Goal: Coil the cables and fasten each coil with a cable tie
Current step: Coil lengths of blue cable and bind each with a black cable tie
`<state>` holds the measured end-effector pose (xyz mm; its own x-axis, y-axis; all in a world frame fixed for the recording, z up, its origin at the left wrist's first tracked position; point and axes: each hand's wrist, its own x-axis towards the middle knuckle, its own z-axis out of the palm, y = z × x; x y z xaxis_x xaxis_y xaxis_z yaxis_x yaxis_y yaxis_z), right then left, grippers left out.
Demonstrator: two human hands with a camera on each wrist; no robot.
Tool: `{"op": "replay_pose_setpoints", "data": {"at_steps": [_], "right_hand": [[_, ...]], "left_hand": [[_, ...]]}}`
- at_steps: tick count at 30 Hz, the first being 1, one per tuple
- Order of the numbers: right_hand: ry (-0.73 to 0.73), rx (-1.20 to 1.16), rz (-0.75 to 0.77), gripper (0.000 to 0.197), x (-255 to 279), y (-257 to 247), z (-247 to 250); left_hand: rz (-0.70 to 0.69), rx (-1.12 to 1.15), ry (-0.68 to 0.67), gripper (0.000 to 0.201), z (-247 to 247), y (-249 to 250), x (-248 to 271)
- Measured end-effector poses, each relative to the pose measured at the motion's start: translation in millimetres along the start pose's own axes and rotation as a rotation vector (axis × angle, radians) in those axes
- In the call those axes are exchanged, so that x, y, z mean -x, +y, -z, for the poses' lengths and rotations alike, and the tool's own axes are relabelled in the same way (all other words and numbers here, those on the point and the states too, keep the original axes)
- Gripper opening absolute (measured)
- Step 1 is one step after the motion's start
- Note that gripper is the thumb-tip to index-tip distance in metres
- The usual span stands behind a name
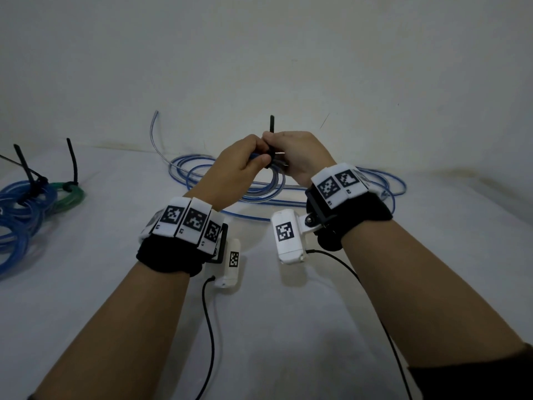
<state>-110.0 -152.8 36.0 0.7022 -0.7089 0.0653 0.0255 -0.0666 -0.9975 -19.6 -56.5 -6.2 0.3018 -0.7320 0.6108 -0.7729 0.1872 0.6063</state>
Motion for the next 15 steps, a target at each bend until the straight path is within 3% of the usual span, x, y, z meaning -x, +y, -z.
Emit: {"op": "replay_pose_setpoints", "data": {"at_steps": [5,11,15], "right_hand": [[0.062,0.145,-0.009,0.027,-10.5,1.9,2.4],[0.088,0.11,-0.08,0.036,-16.1,2.8,7.9],[0.102,0.092,-0.13,0.053,-18.0,1.6,13.2]], "left_hand": [[-0.055,-0.062,0.016,0.007,-0.9,-1.8,1.3],[-0.082,-0.056,0.03,0.007,-7.8,4.0,3.0],[-0.089,-0.07,0.037,0.009,-10.0,9.8,2.2]]}}
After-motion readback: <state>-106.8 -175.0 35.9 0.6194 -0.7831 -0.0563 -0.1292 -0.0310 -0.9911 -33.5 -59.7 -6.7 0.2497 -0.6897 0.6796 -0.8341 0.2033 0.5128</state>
